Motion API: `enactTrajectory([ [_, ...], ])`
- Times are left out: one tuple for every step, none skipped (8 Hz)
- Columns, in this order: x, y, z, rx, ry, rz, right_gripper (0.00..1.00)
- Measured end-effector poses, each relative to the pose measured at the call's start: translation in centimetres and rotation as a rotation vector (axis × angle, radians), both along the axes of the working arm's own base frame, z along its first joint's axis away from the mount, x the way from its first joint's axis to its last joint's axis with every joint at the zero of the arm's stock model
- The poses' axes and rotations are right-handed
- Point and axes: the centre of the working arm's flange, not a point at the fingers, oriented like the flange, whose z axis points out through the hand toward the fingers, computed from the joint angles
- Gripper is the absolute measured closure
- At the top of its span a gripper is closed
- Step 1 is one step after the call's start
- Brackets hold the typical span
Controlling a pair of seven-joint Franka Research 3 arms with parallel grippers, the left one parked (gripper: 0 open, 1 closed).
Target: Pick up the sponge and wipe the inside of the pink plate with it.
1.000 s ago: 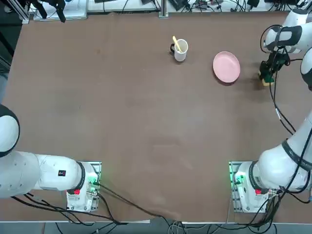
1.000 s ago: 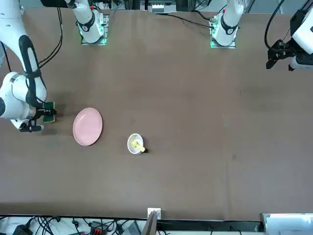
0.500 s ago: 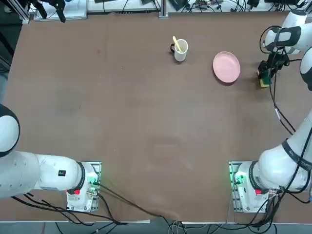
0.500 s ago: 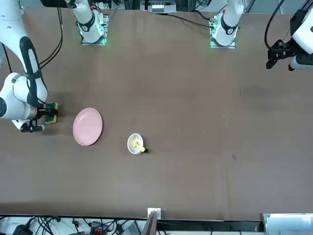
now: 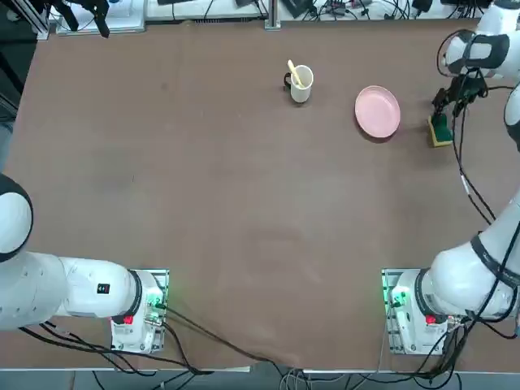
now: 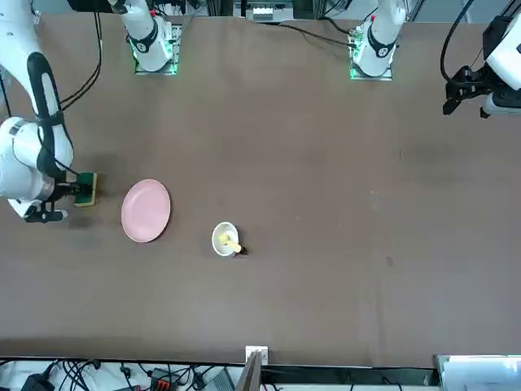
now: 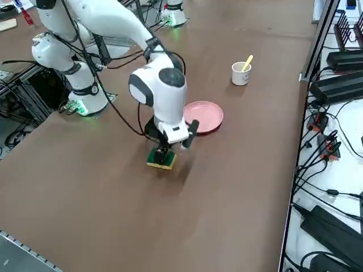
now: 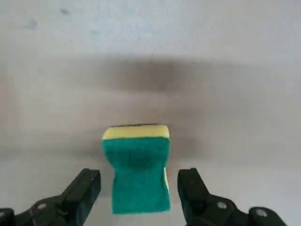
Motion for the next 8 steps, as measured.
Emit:
enactTrajectory([
  [0.7, 0.3, 3.0, -0.003, -0.034, -0.005, 0.00],
  [1.2, 0.9, 6.0, 0.000, -0.082, -0.026, 0.00],
  [1.6, 1.9, 8.9, 0.010, -0.134, -0.051, 0.00],
  [1.9, 3.2, 11.8, 0.019, -0.184, -0.061, 0.00],
  [2.2, 5.1, 14.7, 0.021, -0.232, -0.083, 0.00],
  [2.7, 7.7, 17.8, 0.022, -0.268, -0.127, 0.00],
  [3.0, 10.4, 20.9, 0.026, -0.280, -0.157, 0.00],
  [3.2, 12.0, 23.8, 0.030, -0.273, -0.158, 0.00],
])
